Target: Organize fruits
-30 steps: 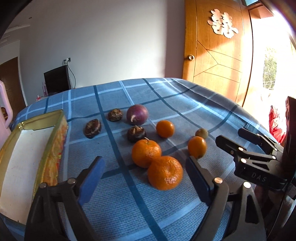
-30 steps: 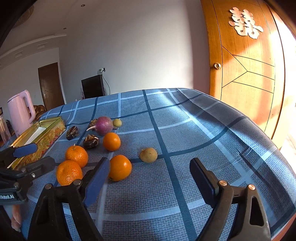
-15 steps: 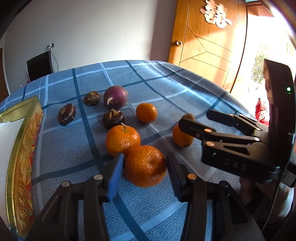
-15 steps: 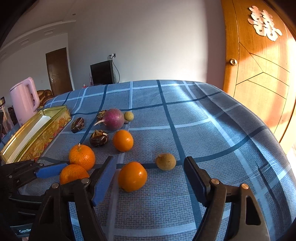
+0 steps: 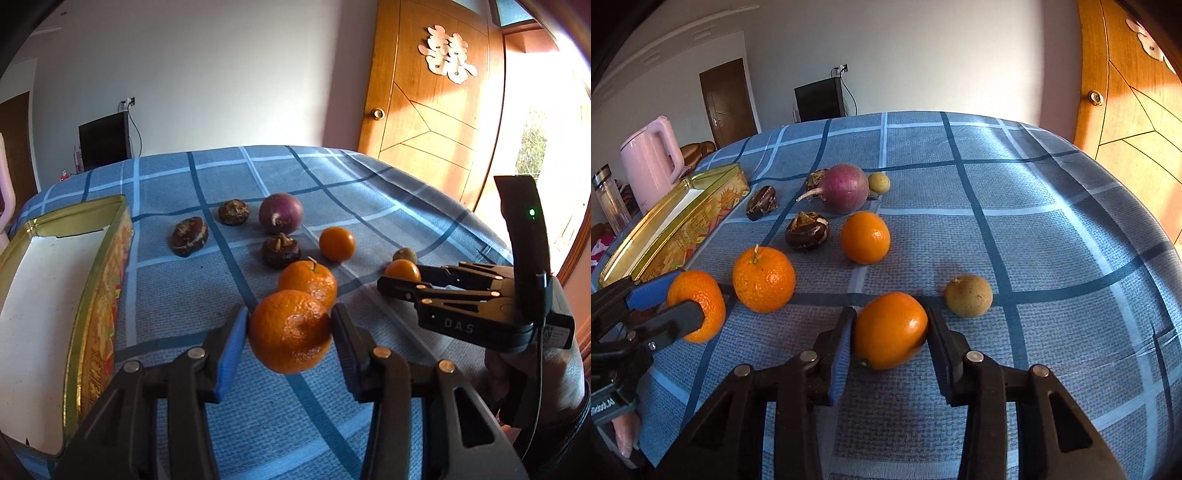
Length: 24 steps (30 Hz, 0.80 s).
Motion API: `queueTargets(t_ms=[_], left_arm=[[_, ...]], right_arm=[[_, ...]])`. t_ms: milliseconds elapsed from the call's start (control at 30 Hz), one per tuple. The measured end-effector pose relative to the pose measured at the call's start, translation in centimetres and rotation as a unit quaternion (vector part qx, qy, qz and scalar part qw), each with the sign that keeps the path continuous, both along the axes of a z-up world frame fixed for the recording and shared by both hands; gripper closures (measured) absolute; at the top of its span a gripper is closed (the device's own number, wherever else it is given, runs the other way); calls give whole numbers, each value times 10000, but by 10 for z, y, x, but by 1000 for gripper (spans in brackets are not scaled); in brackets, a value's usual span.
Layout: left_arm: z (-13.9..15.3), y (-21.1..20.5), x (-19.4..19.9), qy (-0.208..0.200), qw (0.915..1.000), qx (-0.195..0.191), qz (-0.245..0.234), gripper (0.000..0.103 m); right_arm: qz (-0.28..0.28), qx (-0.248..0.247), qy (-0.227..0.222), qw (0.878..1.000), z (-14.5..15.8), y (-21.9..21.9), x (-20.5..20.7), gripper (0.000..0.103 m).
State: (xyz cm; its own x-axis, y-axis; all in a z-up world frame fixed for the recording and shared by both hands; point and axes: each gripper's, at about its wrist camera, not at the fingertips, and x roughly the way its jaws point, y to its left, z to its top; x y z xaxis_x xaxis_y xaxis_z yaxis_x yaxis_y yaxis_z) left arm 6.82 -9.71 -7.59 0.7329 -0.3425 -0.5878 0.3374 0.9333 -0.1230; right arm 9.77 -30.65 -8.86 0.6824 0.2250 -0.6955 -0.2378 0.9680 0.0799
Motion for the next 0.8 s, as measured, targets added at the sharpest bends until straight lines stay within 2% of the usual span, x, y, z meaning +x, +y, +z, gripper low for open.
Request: queueTargets(t_ms=[267, 800], left_arm=[[6, 11, -7, -321, 9993, -10, 206, 55], [18, 11, -23, -902, 9954, 150, 302, 55]], right_arm=[[120, 88, -421, 9990, 8, 2, -10, 63], [371, 359, -1178, 9917, 17, 1, -30, 63]])
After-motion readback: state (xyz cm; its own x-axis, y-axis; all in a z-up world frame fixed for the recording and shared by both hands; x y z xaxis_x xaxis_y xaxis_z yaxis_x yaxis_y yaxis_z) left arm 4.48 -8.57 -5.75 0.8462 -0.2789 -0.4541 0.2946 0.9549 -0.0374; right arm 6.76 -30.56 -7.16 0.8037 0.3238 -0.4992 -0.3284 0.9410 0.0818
